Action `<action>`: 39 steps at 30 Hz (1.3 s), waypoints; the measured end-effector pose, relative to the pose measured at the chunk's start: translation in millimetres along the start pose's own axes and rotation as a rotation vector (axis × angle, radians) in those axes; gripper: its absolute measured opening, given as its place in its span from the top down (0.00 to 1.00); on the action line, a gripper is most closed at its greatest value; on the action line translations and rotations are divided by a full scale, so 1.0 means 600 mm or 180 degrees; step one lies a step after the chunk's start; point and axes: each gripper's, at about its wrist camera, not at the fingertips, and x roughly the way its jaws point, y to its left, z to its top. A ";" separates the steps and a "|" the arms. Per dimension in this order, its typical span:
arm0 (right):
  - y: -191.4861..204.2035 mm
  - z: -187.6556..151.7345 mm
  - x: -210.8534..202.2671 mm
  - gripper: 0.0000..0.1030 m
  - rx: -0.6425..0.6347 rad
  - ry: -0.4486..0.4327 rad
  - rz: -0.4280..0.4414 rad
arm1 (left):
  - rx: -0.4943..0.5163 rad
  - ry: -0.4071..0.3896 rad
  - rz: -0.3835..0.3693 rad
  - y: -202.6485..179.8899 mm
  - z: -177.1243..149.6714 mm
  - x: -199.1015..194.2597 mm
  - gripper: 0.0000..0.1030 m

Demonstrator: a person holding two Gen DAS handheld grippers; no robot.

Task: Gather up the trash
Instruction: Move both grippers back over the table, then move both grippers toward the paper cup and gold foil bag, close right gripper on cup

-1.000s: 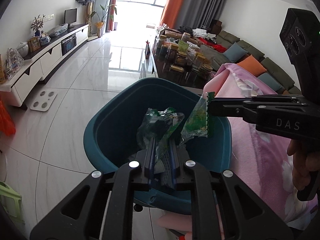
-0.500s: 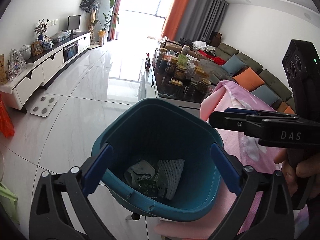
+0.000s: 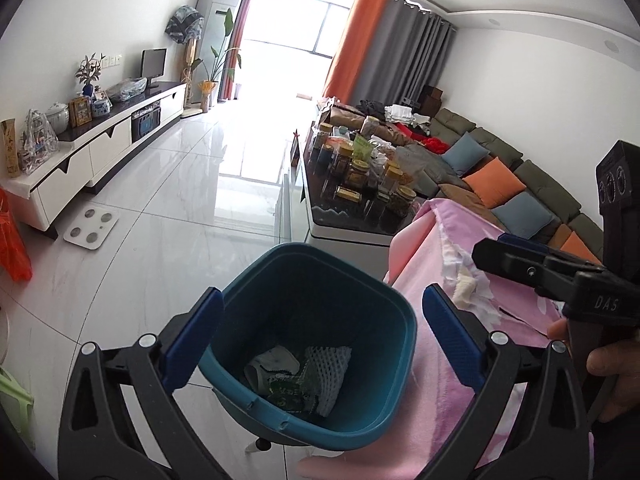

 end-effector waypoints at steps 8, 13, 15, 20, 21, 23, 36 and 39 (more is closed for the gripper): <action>-0.060 -0.029 -0.051 0.07 0.0232 -0.0106 -0.0231 | 0.0212 -0.0179 -0.0102 -0.079 0.018 -0.029 0.05; -0.086 -0.053 -0.090 0.07 0.0327 -0.0196 -0.0345 | 0.0357 -0.0192 -0.0235 -0.137 0.013 -0.039 0.05; -0.099 -0.062 -0.108 0.07 0.0390 -0.0242 -0.0391 | 0.0404 -0.0190 -0.0267 -0.160 0.011 -0.041 0.05; -0.116 -0.087 -0.158 0.07 0.0452 -0.0380 -0.0550 | 0.0535 -0.0201 -0.0417 -0.218 0.002 -0.052 0.05; -0.118 -0.095 -0.169 0.07 0.0456 -0.0415 -0.0582 | 0.0559 -0.0216 -0.0424 -0.227 -0.001 -0.054 0.05; -0.118 -0.109 -0.192 0.07 0.0441 -0.0473 -0.0657 | 0.0597 -0.0258 -0.0483 -0.247 -0.005 -0.061 0.05; -0.133 -0.233 -0.316 0.07 0.0539 -0.0779 -0.1269 | 0.0896 -0.0225 -0.0867 -0.346 -0.054 -0.076 0.05; -0.144 -0.266 -0.346 0.07 0.0577 -0.0792 -0.1500 | 0.0991 -0.0179 -0.0978 -0.369 -0.076 -0.076 0.05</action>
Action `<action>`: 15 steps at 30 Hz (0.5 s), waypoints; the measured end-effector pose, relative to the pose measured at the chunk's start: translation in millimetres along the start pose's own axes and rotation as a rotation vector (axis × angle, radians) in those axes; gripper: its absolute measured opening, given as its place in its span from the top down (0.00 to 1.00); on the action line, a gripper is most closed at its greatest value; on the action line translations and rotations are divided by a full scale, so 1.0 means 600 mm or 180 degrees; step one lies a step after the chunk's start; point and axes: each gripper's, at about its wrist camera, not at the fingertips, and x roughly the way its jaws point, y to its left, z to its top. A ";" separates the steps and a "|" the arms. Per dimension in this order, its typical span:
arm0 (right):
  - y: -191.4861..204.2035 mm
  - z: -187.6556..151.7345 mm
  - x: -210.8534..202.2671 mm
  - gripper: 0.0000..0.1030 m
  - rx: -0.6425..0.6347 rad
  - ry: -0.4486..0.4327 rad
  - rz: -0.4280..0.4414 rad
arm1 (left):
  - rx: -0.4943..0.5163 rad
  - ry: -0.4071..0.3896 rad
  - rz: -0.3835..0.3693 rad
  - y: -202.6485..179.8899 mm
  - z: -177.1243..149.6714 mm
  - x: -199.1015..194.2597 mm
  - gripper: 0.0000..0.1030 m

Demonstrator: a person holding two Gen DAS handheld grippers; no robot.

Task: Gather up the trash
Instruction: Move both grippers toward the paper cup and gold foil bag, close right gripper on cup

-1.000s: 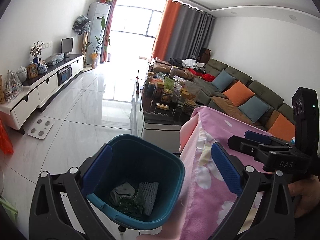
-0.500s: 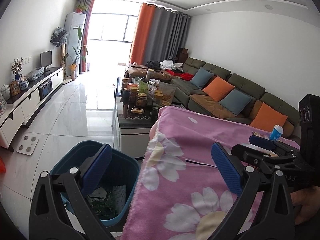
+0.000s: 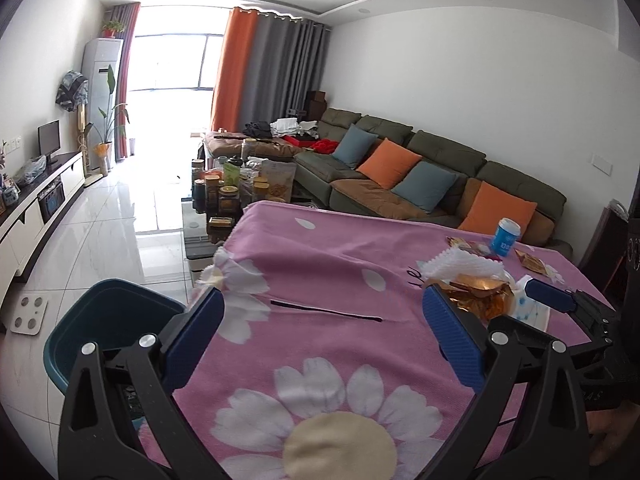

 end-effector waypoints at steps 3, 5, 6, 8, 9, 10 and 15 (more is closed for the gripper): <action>-0.033 -0.024 -0.024 0.07 0.0112 0.0014 -0.0207 | 0.0095 0.0074 -0.0122 -0.032 -0.013 0.012 0.05; -0.059 -0.043 -0.036 0.07 0.0214 0.0023 -0.0322 | 0.0172 0.0119 -0.0189 -0.054 -0.022 0.017 0.05; -0.071 -0.053 -0.042 0.07 0.0267 0.0033 -0.0398 | 0.0205 0.0122 -0.0207 -0.065 -0.025 0.020 0.05; -0.092 -0.070 -0.052 0.07 0.0335 0.0050 -0.0504 | 0.0240 0.0160 -0.0285 -0.080 -0.027 0.023 0.05; -0.100 -0.077 -0.056 0.07 0.0359 0.0064 -0.0576 | 0.0255 0.0162 -0.0315 -0.087 -0.029 0.024 0.05; -0.108 -0.084 -0.059 0.07 0.0382 0.0080 -0.0644 | 0.0279 0.0169 -0.0344 -0.095 -0.032 0.024 0.05; -0.130 -0.103 -0.073 0.07 0.0492 0.0140 -0.0824 | 0.0370 0.0283 -0.0513 -0.131 -0.046 0.041 0.05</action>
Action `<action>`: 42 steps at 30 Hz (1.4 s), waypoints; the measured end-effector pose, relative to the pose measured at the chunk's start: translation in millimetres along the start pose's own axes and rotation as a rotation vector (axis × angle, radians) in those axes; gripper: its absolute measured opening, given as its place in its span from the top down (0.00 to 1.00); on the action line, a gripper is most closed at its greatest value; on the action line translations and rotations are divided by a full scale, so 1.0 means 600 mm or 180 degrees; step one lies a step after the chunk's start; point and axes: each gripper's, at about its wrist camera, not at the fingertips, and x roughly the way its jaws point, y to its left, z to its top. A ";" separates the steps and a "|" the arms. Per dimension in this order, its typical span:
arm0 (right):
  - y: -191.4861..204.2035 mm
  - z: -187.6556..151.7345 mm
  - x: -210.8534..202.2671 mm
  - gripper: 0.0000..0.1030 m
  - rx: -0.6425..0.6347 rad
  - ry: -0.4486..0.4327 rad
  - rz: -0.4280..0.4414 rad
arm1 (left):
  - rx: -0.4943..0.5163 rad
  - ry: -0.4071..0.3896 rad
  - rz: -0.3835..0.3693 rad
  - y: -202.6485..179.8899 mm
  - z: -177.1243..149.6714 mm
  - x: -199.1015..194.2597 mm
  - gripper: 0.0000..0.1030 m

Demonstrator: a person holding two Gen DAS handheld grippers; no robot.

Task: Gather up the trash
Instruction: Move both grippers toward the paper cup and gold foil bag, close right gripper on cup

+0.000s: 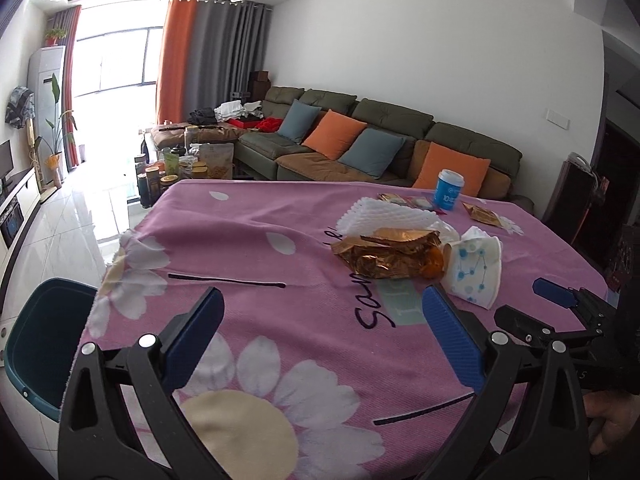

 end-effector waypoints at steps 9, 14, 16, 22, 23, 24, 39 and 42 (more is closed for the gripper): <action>-0.030 0.003 -0.003 0.07 0.0134 -0.0047 -0.0193 | 0.0226 -0.0011 -0.0154 -0.046 0.009 0.022 0.05; -0.037 0.011 0.009 0.07 0.0196 -0.0001 -0.0231 | 0.0252 -0.0065 -0.0170 -0.053 0.021 0.028 0.05; -0.039 0.012 0.013 0.07 0.0211 0.0003 -0.0247 | 0.0248 -0.0067 -0.0176 -0.052 0.025 0.031 0.05; -0.039 0.026 0.037 0.07 0.0357 0.0075 -0.0304 | 0.0222 -0.0043 -0.0189 -0.051 0.032 0.041 0.05; -0.038 0.029 0.041 0.07 0.0386 0.0069 -0.0323 | 0.0210 -0.0044 -0.0198 -0.049 0.033 0.042 0.05; -0.036 0.032 0.048 0.07 0.0405 0.0087 -0.0360 | 0.0204 -0.0047 -0.0201 -0.049 0.032 0.042 0.05; -0.026 0.053 0.121 0.07 0.0579 0.0350 -0.0681 | 0.0230 0.0004 -0.0263 -0.050 0.043 0.093 0.05; -0.025 0.057 0.127 0.07 0.0614 0.0365 -0.0746 | 0.0236 -0.0005 -0.0297 -0.053 0.051 0.103 0.05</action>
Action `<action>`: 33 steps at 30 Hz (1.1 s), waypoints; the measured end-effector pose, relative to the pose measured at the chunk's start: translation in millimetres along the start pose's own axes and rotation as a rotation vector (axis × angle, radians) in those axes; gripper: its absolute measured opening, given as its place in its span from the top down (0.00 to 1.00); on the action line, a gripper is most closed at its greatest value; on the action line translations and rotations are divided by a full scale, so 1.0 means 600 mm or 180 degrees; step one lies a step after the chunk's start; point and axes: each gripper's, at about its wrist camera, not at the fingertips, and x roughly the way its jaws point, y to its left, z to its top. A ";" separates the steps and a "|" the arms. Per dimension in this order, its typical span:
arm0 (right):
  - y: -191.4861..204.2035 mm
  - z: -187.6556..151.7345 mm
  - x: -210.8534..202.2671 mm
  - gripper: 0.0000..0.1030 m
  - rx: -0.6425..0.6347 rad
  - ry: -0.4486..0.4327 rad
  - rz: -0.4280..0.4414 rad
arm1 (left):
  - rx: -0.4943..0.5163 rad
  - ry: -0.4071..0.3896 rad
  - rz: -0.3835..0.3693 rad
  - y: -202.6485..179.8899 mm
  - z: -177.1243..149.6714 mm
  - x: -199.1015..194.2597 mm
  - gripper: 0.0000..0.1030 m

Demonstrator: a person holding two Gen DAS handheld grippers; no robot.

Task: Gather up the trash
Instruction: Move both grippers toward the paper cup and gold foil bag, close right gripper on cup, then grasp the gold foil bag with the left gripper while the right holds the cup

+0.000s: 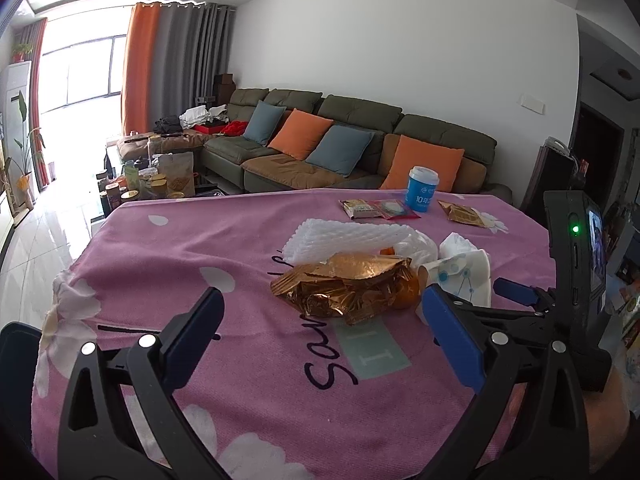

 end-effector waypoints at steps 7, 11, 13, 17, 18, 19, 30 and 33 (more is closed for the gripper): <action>0.006 0.001 0.011 0.18 -0.0012 0.0090 -0.0062 | 0.0007 0.0020 -0.0016 -0.001 0.003 0.021 0.05; 0.002 0.000 0.009 0.22 -0.0001 0.0101 -0.0029 | 0.0012 0.0055 -0.0031 -0.003 0.006 0.037 0.05; -0.005 -0.003 0.005 0.23 0.0039 0.0095 0.0014 | 0.0027 0.0066 -0.0059 -0.008 0.008 0.045 0.05; -0.016 -0.011 -0.001 0.35 0.0039 0.0118 0.0109 | 0.0079 0.0096 -0.0125 -0.025 0.011 0.065 0.05; -0.018 -0.012 -0.002 0.35 0.0032 0.0120 0.0126 | 0.0088 0.0122 -0.0140 -0.029 0.012 0.070 0.05; -0.022 -0.012 -0.004 0.35 0.0062 0.0117 0.0172 | 0.0088 0.0135 -0.0165 -0.033 0.013 0.075 0.05; -0.049 -0.015 -0.056 0.35 0.0075 -0.0131 0.0314 | 0.0006 0.0329 -0.0341 -0.051 0.024 0.128 0.05; -0.058 -0.016 -0.060 0.35 0.0094 -0.0147 0.0308 | -0.0020 0.0372 -0.0295 -0.053 0.025 0.142 0.05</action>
